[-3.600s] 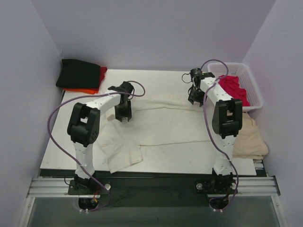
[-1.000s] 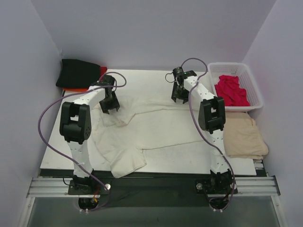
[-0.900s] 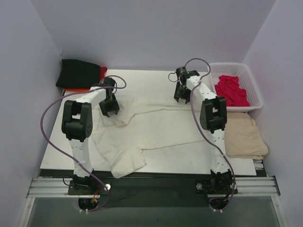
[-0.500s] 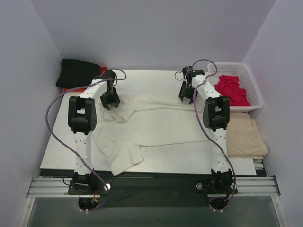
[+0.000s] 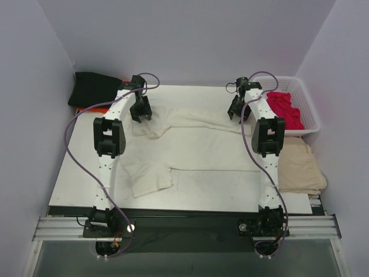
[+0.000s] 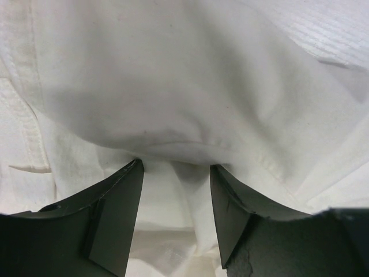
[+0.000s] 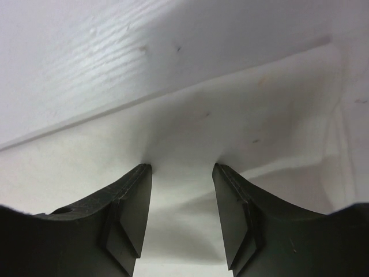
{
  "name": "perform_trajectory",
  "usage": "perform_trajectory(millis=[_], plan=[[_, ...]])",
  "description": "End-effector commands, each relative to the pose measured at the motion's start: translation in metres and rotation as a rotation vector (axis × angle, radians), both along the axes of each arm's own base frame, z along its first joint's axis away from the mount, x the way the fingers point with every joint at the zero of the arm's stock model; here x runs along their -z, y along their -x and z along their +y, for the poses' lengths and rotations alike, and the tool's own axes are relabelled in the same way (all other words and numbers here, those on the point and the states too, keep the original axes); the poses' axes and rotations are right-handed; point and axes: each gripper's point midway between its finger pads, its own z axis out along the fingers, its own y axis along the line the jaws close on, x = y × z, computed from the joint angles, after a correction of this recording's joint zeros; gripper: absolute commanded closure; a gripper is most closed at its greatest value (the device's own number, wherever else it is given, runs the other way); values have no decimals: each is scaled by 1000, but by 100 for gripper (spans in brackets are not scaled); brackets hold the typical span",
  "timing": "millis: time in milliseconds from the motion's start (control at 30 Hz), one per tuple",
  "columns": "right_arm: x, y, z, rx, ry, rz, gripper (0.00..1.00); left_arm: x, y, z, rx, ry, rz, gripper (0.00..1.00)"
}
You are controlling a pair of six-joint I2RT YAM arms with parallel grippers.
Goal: Fold and stack the t-shirts
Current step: Fold the flattened tshirt in 1/3 of the way
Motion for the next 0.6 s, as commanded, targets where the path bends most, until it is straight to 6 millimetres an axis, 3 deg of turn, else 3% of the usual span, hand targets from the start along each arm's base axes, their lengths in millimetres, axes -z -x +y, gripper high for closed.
perform_trajectory(millis=[0, 33, 67, 100, 133, 167, 233, 400, 567], plan=[[-8, 0, -28, 65, 16, 9, 52, 25, 13, -5, 30, 35, 72, 39], [-14, -3, -35, 76, 18, -4, 52, 23, 10, -3, 33, 37, 46, 39], [-18, -5, -38, 81, 22, -15, 52, 3, 5, -2, 34, 44, -4, 39], [-21, -7, -42, 81, 31, -27, 52, 9, 14, 1, 38, 40, 8, 39], [-28, -8, -45, 82, 35, -39, 52, 0, 5, 1, 40, 47, -47, 39], [-31, -9, -47, 83, 41, -48, 52, -22, 2, 4, 38, 53, -100, 38], [-41, -11, -49, 77, 50, -70, 52, -42, 3, 8, 39, 52, -147, 38], [-54, -13, -42, 57, 40, -101, 53, -66, 16, 13, 53, 43, -174, 37], [-70, -16, -32, 7, 80, -141, 53, -70, 44, 19, 33, 34, -127, 36]])
